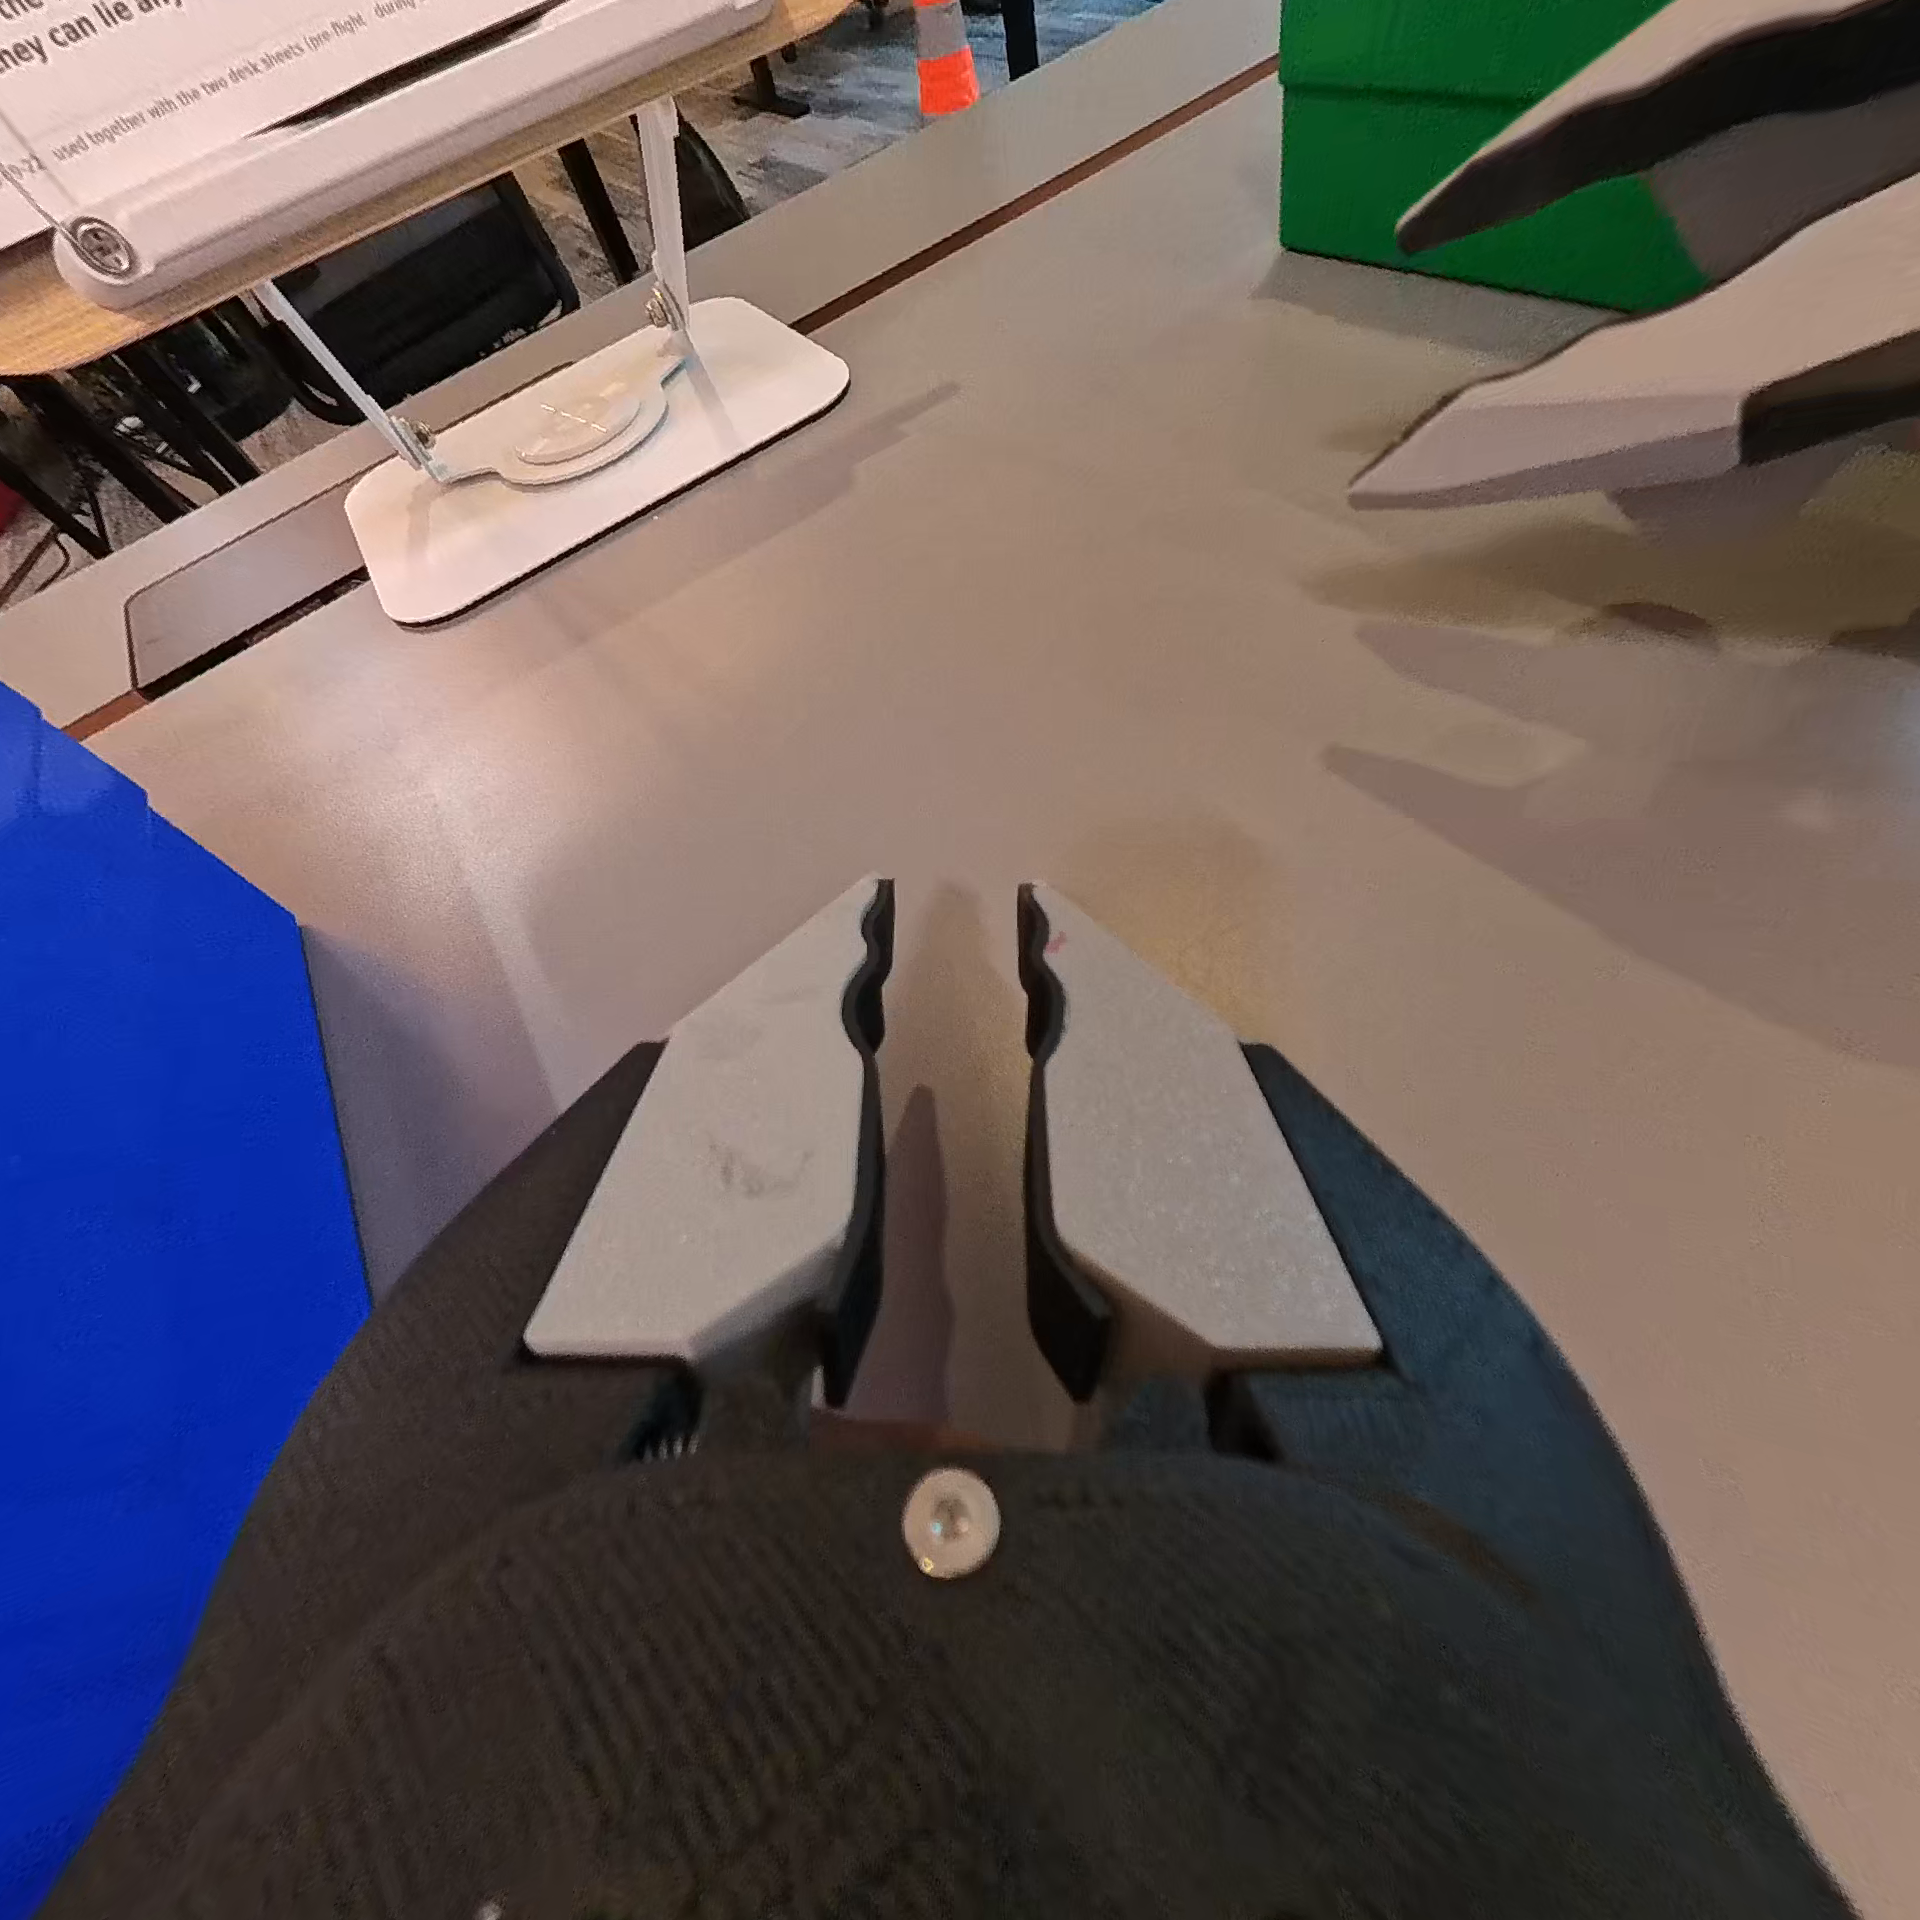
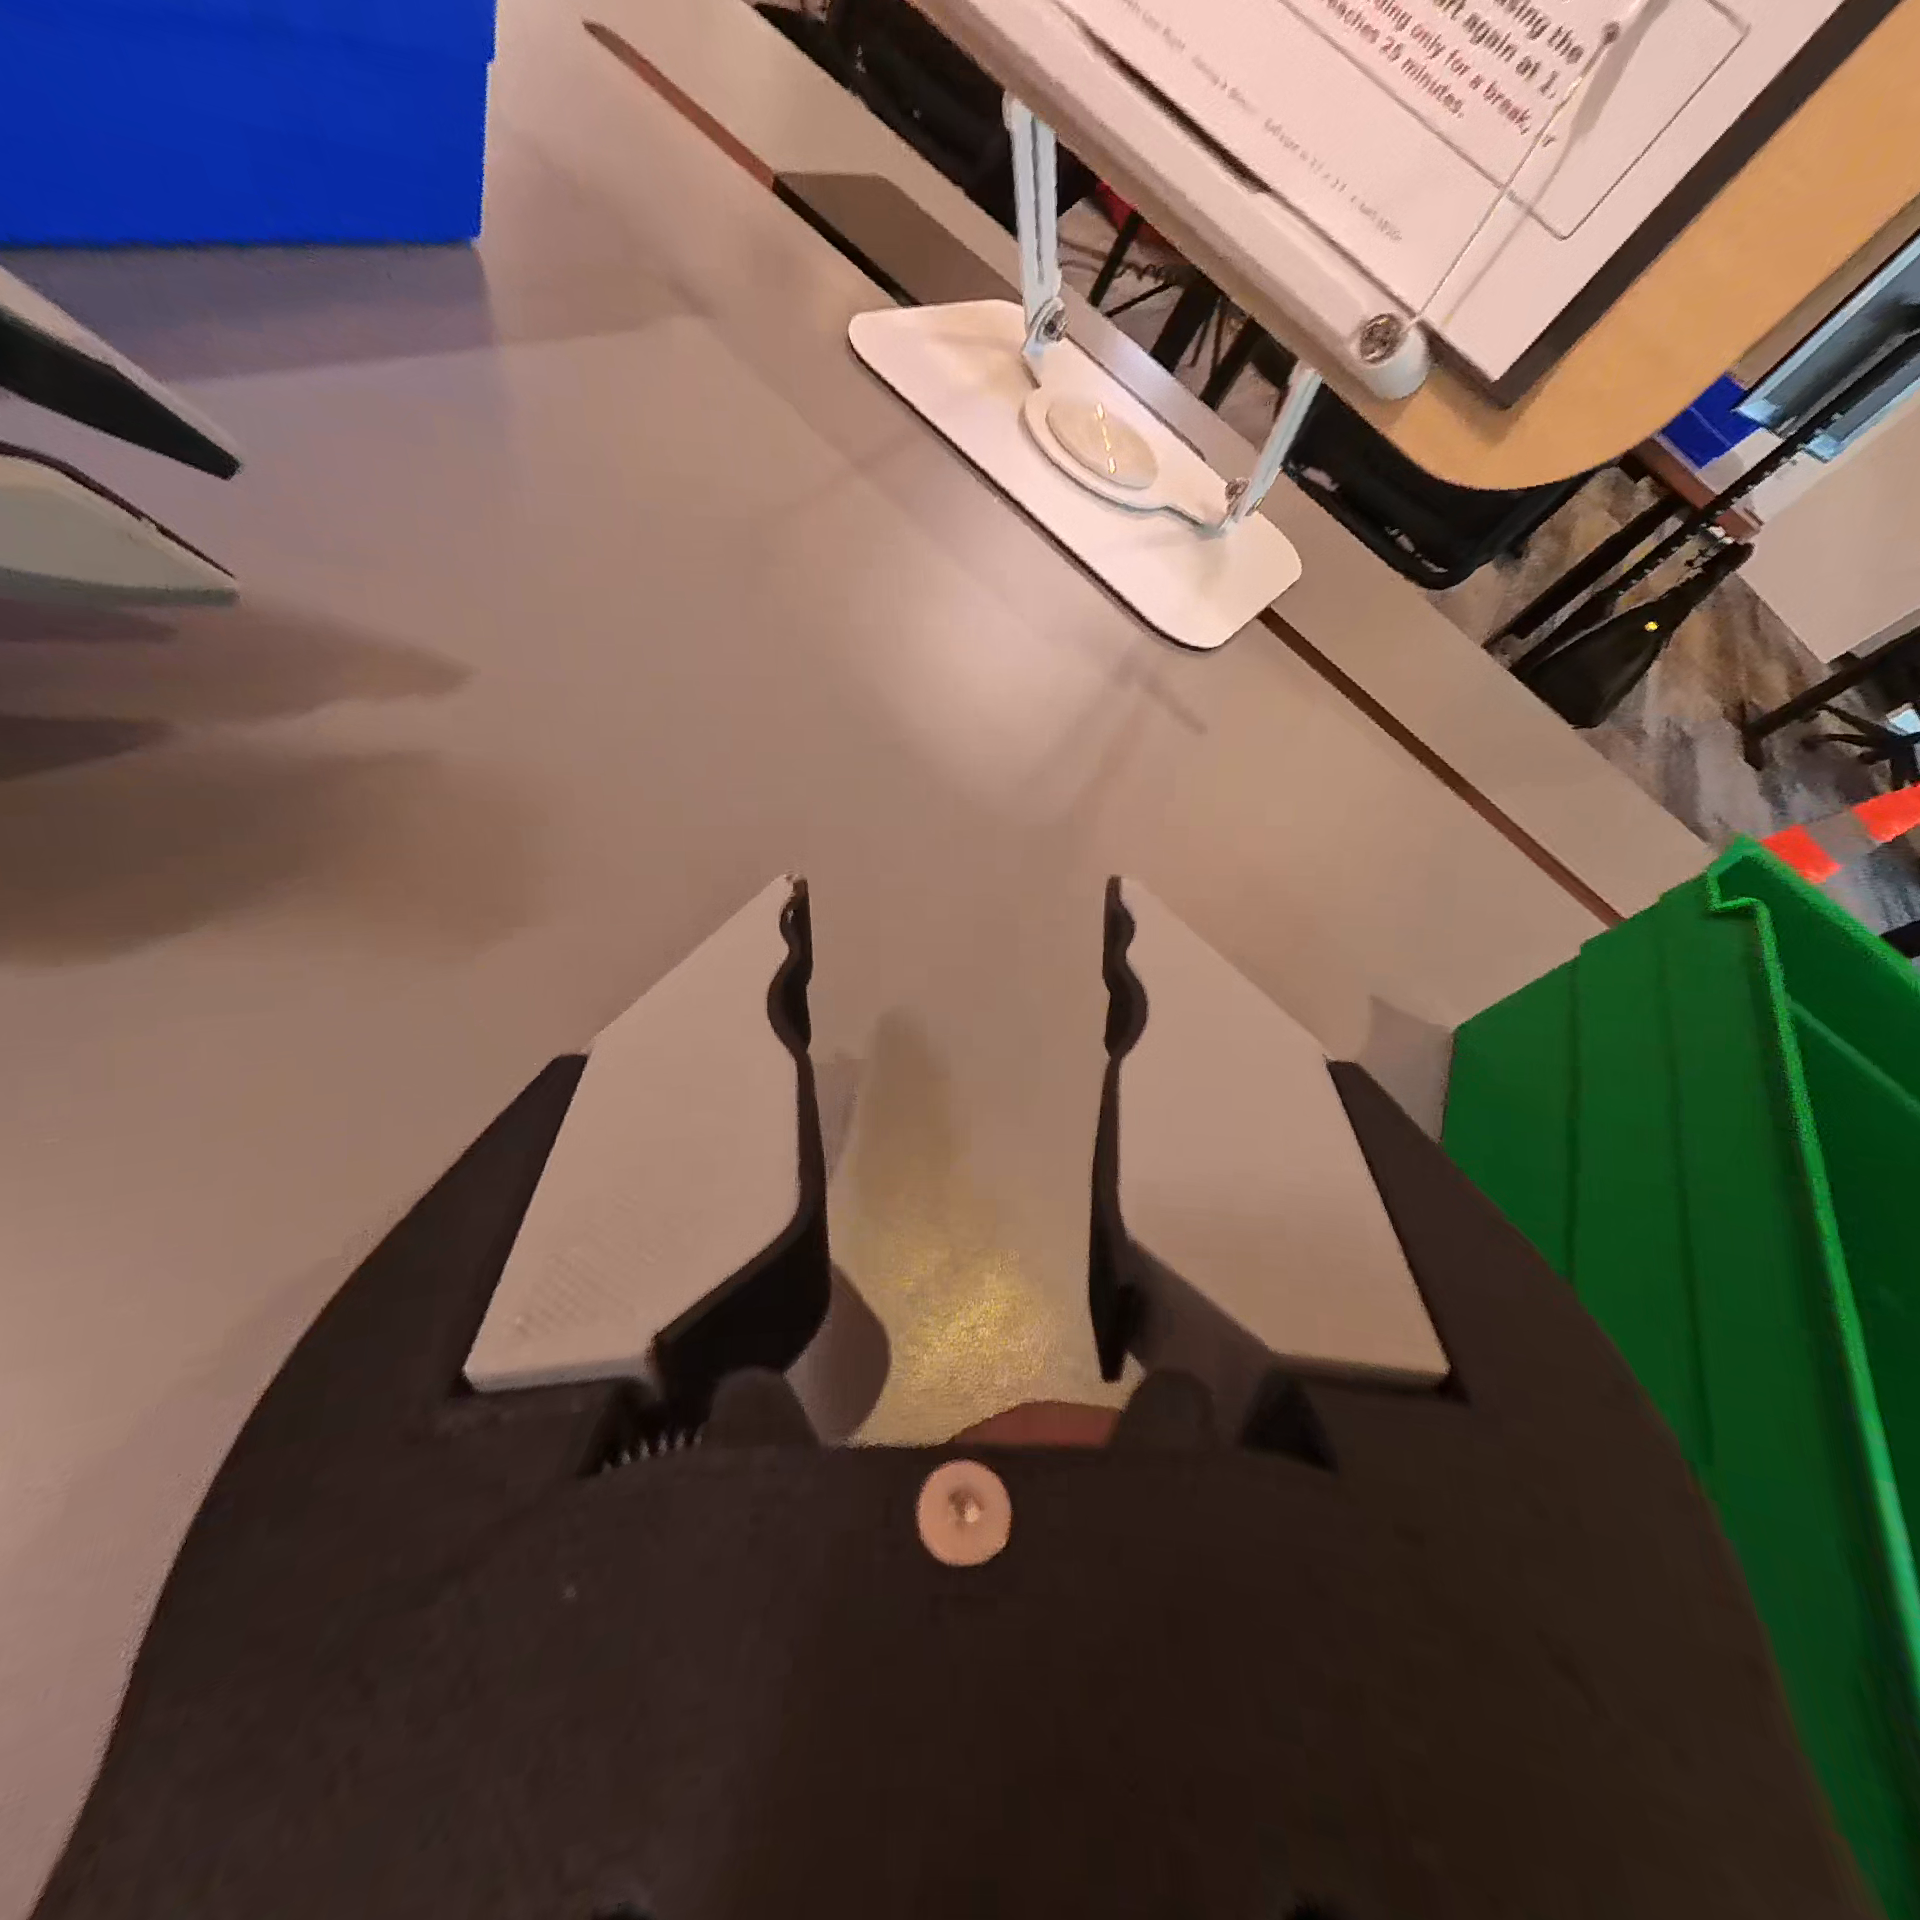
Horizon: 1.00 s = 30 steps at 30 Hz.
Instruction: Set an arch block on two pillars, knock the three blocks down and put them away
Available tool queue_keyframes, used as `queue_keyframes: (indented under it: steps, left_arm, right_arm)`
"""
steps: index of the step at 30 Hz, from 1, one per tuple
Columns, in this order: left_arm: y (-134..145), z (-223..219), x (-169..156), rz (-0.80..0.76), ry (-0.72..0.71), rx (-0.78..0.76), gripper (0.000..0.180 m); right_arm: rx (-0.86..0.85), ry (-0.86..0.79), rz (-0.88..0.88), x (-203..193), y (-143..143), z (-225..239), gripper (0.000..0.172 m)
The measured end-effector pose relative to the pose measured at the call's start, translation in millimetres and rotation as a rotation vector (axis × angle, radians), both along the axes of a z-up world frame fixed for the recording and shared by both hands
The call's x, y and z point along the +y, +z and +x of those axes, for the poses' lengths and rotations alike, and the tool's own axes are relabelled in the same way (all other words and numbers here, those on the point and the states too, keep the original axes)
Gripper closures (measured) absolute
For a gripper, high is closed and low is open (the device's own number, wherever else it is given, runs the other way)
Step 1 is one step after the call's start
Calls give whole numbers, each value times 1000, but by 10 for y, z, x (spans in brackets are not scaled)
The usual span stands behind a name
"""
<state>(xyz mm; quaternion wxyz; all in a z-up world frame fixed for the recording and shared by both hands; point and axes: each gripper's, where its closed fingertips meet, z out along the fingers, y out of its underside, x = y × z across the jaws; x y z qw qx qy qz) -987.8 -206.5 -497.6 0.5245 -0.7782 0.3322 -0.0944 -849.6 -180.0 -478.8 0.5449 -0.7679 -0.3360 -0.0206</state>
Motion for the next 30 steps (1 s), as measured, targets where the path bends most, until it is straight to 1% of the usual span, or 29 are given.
queue_keyframes:
  steps: [4,8,13,19,21,24,30]
  left_arm:
    - [1,7,-3,7,0,10,159]
    - [-9,20,-9,13,-5,26,159]
    - [-25,34,-14,35,-2,70,158]
    - [-54,62,-26,87,5,161,158]
    - [-45,75,-39,114,3,183,155]
    - [-3,54,-35,132,19,166,153]
    - [19,16,-14,90,26,94,151]
  right_arm:
    - [-56,-4,-26,4,-107,-11,117]
    - [-95,-6,-21,-2,-139,-16,117]
    - [-104,-3,-20,-6,-144,-25,117]
    - [-110,8,-9,-20,-131,-55,117]
    - [-116,9,-5,-21,-130,-57,117]
    - [-118,9,-3,-20,-127,-58,117]
    - [-119,8,-4,-21,-133,-66,116]
